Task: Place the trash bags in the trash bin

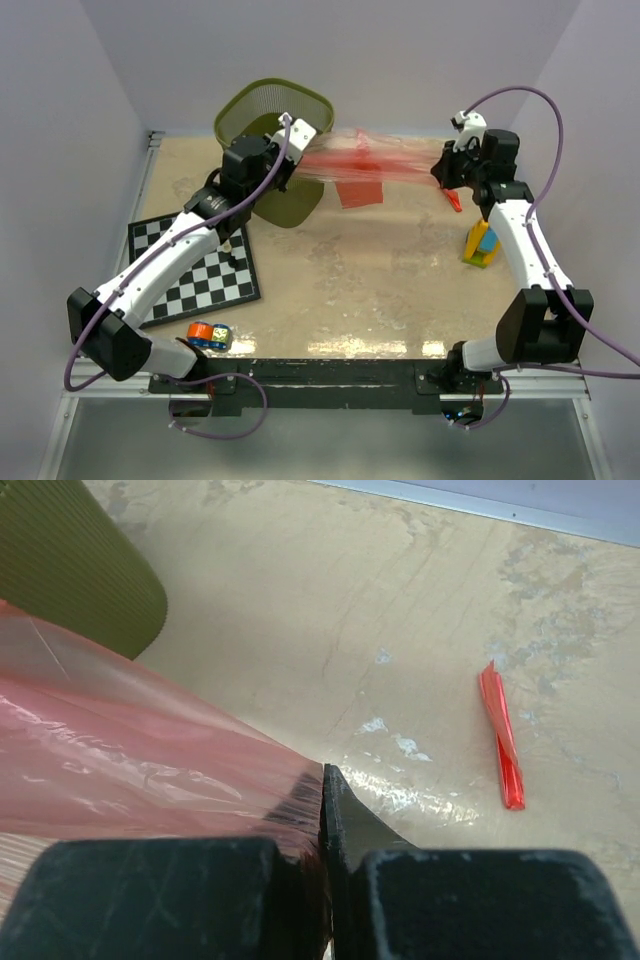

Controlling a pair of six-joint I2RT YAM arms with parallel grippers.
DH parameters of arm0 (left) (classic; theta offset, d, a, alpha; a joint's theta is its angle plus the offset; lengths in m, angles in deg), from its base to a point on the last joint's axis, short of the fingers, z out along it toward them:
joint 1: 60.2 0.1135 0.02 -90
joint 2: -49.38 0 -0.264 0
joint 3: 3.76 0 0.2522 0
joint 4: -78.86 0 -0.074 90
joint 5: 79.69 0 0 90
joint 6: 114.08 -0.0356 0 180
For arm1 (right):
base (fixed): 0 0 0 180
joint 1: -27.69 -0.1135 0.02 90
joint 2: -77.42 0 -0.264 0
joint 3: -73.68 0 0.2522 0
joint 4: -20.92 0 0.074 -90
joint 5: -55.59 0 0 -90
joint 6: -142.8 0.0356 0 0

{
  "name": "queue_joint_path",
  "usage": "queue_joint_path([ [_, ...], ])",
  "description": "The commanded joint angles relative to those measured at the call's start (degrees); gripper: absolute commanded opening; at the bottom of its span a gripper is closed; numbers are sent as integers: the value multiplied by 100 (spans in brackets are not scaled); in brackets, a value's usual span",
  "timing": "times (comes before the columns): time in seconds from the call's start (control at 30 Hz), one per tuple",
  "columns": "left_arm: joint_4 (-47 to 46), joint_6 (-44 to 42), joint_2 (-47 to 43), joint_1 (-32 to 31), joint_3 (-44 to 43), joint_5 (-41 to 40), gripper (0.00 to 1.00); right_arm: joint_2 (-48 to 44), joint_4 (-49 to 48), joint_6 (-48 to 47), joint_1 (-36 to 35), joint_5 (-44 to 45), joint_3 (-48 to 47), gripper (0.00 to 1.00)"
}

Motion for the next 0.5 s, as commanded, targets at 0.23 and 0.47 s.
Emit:
queue_joint_path([
  [0.23, -576, 368, -216, 93, 61, -339, 0, -623, 1048, -783, 241, -983, -389, 0],
  [0.47, -1481, 1431, -215, 199, 34, -905, 0, -1422, 900, 516, 768, -1058, 261, 0],
])
